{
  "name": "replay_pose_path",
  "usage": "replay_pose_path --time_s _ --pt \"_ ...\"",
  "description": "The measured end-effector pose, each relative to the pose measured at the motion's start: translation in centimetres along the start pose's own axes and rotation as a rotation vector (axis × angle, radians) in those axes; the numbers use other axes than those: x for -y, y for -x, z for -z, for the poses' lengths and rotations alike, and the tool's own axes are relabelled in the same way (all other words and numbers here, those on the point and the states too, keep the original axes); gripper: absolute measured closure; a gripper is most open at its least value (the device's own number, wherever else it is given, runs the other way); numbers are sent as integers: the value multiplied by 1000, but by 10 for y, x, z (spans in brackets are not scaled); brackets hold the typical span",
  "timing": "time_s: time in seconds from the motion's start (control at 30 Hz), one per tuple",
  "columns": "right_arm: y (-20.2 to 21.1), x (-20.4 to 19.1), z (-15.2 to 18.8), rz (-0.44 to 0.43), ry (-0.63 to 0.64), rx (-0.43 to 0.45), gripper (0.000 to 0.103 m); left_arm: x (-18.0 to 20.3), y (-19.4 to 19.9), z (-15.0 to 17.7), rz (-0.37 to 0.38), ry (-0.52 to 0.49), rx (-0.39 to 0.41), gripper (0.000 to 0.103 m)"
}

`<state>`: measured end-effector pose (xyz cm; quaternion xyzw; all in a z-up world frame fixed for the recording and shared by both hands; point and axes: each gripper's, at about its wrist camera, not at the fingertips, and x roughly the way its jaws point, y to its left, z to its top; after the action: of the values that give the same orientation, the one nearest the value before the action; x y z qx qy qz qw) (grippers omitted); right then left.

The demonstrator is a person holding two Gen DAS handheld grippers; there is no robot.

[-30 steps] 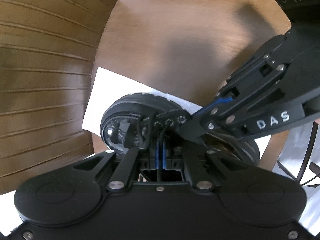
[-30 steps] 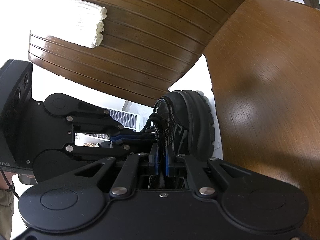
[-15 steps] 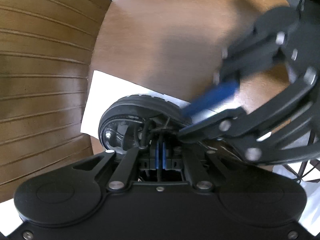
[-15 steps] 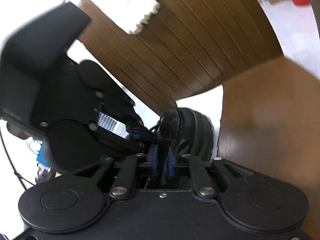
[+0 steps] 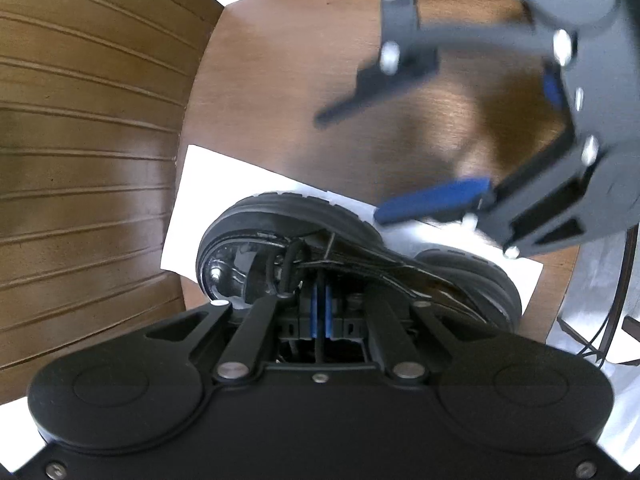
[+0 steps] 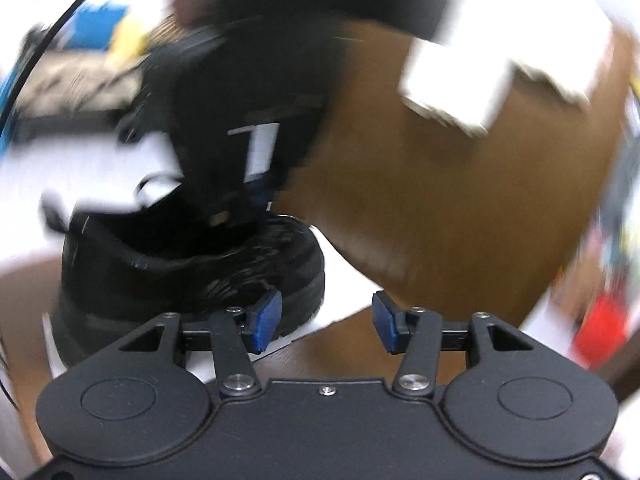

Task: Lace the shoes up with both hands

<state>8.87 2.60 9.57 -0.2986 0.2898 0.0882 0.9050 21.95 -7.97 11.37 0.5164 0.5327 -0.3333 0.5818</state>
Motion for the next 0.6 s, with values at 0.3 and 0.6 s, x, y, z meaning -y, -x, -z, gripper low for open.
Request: replay_pose_path --time_s 0.3,0.6 --pt "-25 -42 -9 66 352 11 90 -3 3 0 1 1 0 98" --pt "-28 -42 -4 110 378 -9 101 0 18 12 -44 -1 18 53"
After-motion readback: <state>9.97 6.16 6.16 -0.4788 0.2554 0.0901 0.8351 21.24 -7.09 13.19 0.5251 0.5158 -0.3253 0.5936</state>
